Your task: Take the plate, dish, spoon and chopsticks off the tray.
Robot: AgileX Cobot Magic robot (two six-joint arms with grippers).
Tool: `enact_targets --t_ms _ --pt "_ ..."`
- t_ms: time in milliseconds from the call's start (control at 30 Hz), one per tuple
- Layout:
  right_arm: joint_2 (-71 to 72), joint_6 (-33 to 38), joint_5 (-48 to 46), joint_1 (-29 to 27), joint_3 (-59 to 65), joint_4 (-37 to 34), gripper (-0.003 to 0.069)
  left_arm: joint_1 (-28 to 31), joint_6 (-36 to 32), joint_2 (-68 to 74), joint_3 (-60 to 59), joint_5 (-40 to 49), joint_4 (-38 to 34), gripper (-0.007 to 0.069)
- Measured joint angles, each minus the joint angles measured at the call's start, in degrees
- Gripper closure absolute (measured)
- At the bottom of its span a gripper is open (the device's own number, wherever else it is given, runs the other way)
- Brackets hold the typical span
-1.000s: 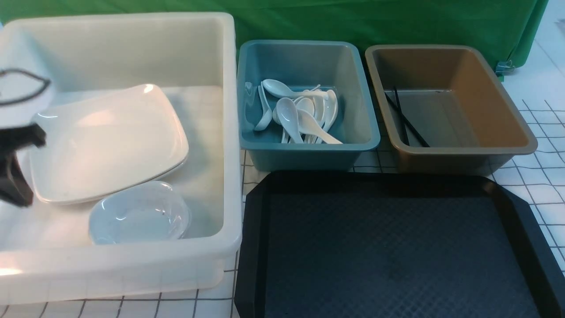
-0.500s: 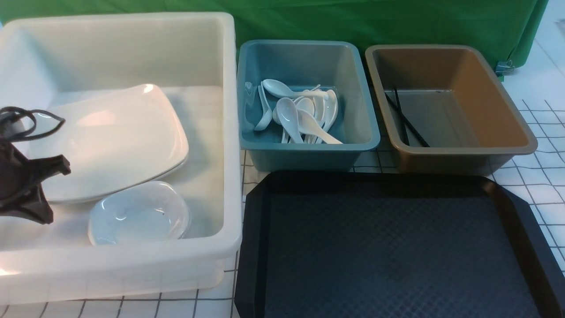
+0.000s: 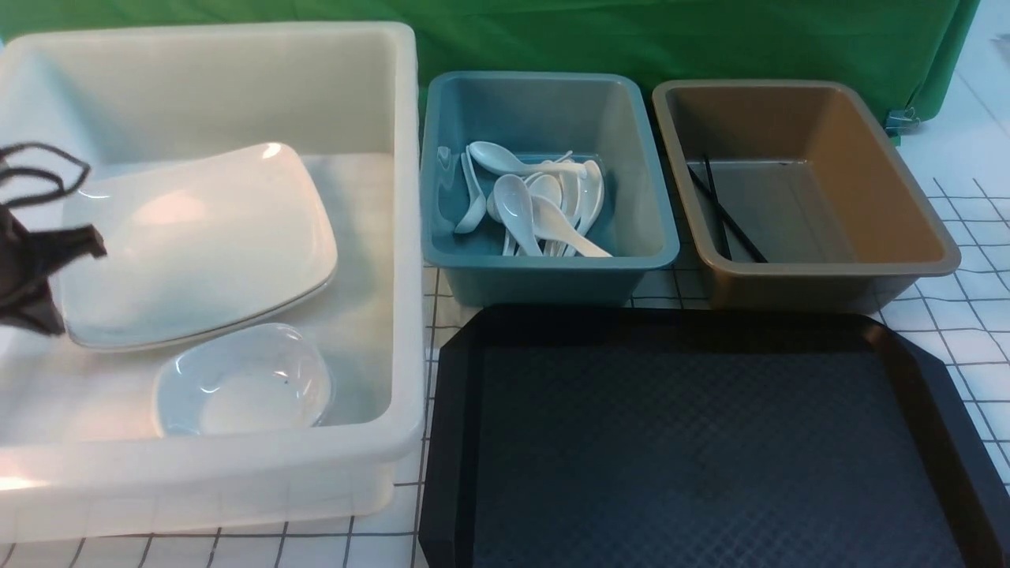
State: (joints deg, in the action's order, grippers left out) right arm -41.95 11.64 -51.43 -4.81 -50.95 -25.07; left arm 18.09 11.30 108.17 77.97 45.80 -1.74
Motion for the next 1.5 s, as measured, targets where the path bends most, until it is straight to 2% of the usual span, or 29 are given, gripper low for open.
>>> enact_targets --t_ms 233,333,367,433,567,767,800,900,1000,1067,1100,1133,1233,1333,1500 --pt "-0.1 0.6 -0.1 0.0 0.0 0.0 0.0437 0.1 -2.0 -0.1 9.0 10.5 0.9 0.0625" --pt "-0.6 2.5 -2.4 0.0 -0.1 0.1 0.0526 0.0 -5.9 -1.8 12.6 16.2 -2.8 0.0625" --pt "-0.7 2.5 -2.7 0.0 -0.1 0.1 0.0533 0.0 -5.9 -1.8 12.7 16.4 -2.8 0.0625" --pt "-1.8 3.8 -7.3 0.0 -1.3 0.3 0.0623 -1.1 -8.0 -4.6 13.9 17.1 -7.3 0.0624" --pt "-2.1 3.9 -13.4 0.0 -4.7 2.3 0.0629 -4.9 -10.0 -9.1 14.3 18.3 -11.5 0.0624" --pt "1.7 0.7 -13.4 1.4 -5.7 7.6 0.0629 -10.8 -12.1 -13.0 14.4 21.7 -13.1 0.0624" --pt "4.7 -0.3 -13.4 2.6 -5.2 11.1 0.0629 -12.5 -12.9 -14.1 14.4 22.7 -13.8 0.0624" --pt "10.1 -0.6 -12.6 4.2 -2.5 14.8 0.0629 -14.7 -14.1 -16.1 14.4 23.7 -15.1 0.0624" --pt "17.8 0.3 -3.6 4.5 3.9 16.1 0.0629 -16.7 -14.8 -18.0 14.4 24.0 -15.9 0.0624" --pt "22.8 1.3 7.7 4.5 10.1 15.7 0.0629 -17.5 -15.1 -19.0 14.4 24.0 -16.2 0.0624" --pt "22.8 1.3 8.8 4.5 10.7 15.7 0.0629 -17.6 -15.2 -19.2 14.4 24.0 -16.3 0.0624" --pt "26.1 2.2 16.9 4.5 15.3 15.0 0.0629 -18.1 -15.4 -19.9 14.4 24.1 -16.4 0.0624" --pt "29.7 2.7 31.5 4.5 23.8 13.8 0.0629 -18.3 -15.6 -20.5 14.4 24.1 -16.9 0.0624" --pt "30.4 2.7 37.8 4.5 27.9 13.5 0.0629 -18.3 -15.7 -20.6 14.4 24.1 -18.1 0.0624" --pt "30.7 2.7 39.0 4.5 29.3 13.3 0.0629 -18.3 -16.7 -20.6 14.4 24.2 -19.5 0.0624"
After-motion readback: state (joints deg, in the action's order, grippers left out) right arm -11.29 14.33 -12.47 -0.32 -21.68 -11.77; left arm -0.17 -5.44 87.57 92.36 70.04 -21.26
